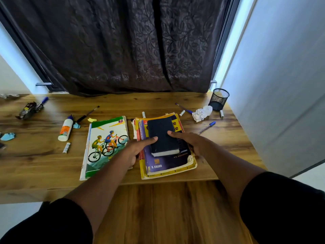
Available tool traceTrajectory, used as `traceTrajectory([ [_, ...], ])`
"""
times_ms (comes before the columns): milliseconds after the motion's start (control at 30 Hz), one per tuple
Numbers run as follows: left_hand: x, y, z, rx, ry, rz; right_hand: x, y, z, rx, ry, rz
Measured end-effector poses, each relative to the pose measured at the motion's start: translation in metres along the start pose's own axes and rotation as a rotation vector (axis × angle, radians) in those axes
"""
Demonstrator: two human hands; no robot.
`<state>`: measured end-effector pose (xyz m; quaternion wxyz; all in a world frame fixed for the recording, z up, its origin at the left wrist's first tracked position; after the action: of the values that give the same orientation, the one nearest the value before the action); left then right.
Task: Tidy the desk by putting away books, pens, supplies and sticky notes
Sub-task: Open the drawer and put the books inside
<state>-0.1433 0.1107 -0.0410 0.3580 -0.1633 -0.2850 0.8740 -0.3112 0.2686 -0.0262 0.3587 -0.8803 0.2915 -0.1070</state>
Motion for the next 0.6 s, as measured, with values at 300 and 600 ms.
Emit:
traceTrajectory([
  [300,0.001,-0.011,-0.007,-0.024,-0.162,-0.104,0.008,-0.008,0.012,-0.103,0.119,0.002],
  [600,0.001,-0.051,0.021,0.12,-0.193,-0.14,0.011,-0.047,-0.004,-0.206,0.111,-0.055],
])
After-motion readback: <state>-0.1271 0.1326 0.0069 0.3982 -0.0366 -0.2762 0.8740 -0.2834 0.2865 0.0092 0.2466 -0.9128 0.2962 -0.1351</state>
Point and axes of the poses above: each hand's wrist, its own y-axis towards the middle knuckle, its own x-axis out of the palm, z = x × y, the point moved 3 cm from there along y, towards the middle knuckle, and after that the axes turned 2 degrees about x, right-handed, at the moved point
